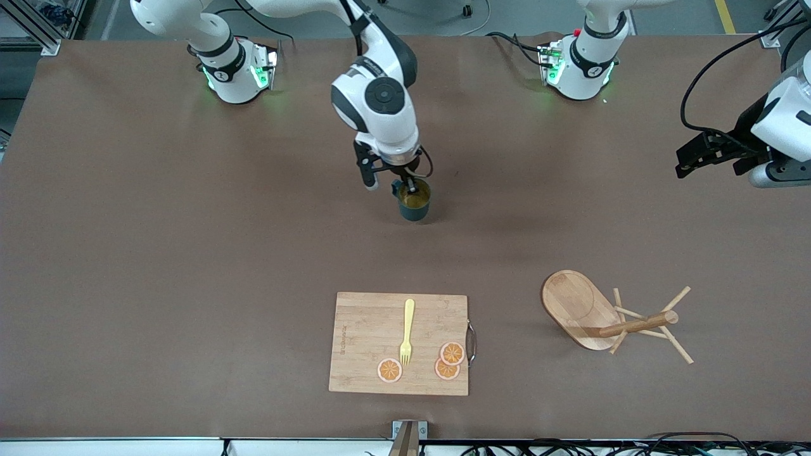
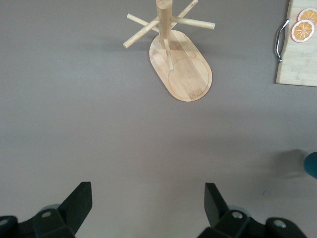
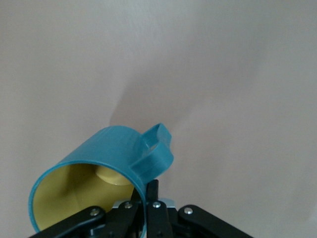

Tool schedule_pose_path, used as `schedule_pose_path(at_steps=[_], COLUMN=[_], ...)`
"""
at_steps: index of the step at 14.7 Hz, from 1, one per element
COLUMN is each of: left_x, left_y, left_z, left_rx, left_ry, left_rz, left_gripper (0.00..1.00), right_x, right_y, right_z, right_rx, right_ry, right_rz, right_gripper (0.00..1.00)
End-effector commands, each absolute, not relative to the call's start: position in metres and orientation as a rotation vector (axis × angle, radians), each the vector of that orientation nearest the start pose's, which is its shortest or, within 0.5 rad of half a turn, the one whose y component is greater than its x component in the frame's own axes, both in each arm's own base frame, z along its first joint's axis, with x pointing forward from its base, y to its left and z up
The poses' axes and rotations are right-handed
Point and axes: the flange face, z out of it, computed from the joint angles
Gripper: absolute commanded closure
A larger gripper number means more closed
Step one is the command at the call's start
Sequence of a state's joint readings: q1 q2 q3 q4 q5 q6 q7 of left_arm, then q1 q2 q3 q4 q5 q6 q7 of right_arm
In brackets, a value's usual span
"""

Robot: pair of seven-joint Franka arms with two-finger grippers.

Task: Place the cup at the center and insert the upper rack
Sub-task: 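Carry the teal mug with the right gripper toward the table middle, then release the mug and withdraw the right gripper while the left gripper approaches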

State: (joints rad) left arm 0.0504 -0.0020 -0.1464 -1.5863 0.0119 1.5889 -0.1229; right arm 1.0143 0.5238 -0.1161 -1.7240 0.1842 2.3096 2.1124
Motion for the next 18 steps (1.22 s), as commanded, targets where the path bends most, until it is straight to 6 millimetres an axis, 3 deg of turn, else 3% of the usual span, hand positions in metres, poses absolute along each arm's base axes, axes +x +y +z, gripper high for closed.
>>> schedule_pose_path(at_steps=[1,8,9,10,11,13,16,18], left_x=[0.558,0.559,0.560,0.561,0.560,0.562,0.564,0.565], left_y=[-0.054,-0.060,-0.061,-0.064,-0.068,-0.089,-0.127,-0.155], left_z=[0.620,0.616,0.615,0.614,0.615,0.610,0.596,0.580], left_rx=[-3.119,-3.120,-3.126,-3.131,-3.132,-3.133,-3.130,-3.128], left_ry=[-0.037,-0.035,-0.037,-0.033,-0.033,-0.093,-0.198,-0.282], left_rz=[-0.035,-0.029,-0.023,-0.024,-0.031,-0.028,-0.009,0.033], left_gripper=[0.00,0.00,0.00,0.00,0.00,0.00,0.00,0.00], right_x=[0.407,0.404,0.404,0.405,0.405,0.404,0.400,0.401], right_y=[0.567,0.576,0.576,0.575,0.575,0.575,0.578,0.575], right_z=[0.269,0.264,0.263,0.262,0.262,0.262,0.269,0.287], right_rx=[-2.364,-2.118,-2.120,-2.121,-2.124,-2.143,-2.239,-2.292], right_ry=[1.955,2.152,2.155,2.153,2.150,2.138,2.029,1.978], right_rz=[0.127,0.184,0.181,0.177,0.176,0.167,0.162,0.165], right_gripper=[1.00,1.00,0.93,0.75,0.63,0.00,0.00,0.00])
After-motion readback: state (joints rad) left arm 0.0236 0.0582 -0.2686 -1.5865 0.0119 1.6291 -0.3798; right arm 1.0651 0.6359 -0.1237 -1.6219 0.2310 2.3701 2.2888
